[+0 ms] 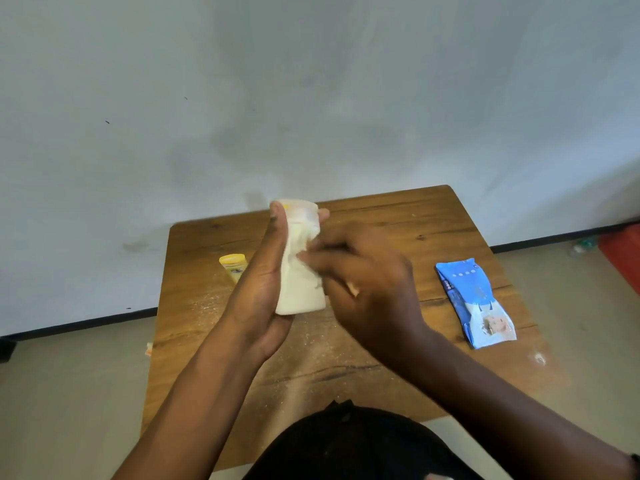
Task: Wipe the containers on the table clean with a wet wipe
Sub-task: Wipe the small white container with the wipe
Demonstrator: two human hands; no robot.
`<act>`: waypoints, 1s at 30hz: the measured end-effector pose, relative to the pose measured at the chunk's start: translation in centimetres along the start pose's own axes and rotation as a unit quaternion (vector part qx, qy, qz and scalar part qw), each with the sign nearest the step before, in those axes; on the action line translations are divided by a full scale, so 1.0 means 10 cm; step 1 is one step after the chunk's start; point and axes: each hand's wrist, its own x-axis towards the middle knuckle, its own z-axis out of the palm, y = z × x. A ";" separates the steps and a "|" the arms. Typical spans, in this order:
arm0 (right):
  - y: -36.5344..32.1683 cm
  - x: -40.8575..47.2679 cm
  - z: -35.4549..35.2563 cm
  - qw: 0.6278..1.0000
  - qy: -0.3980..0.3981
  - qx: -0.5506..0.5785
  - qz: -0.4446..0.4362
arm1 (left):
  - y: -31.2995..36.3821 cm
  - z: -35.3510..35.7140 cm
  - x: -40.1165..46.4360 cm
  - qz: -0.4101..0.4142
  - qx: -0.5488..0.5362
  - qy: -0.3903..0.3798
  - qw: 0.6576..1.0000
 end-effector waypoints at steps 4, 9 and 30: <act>-0.06 -0.27 -0.01 0.996 -0.065 0.000 -0.058 | 0.06 -0.09 0.02 0.015 -0.008 0.021 1.000; 0.08 0.03 -0.06 1.000 0.001 -0.026 -0.012 | -0.01 -0.03 0.00 0.059 0.015 0.075 0.995; -0.07 0.27 -0.06 0.992 0.044 0.088 0.074 | -0.04 0.07 -0.07 0.081 0.075 0.050 0.993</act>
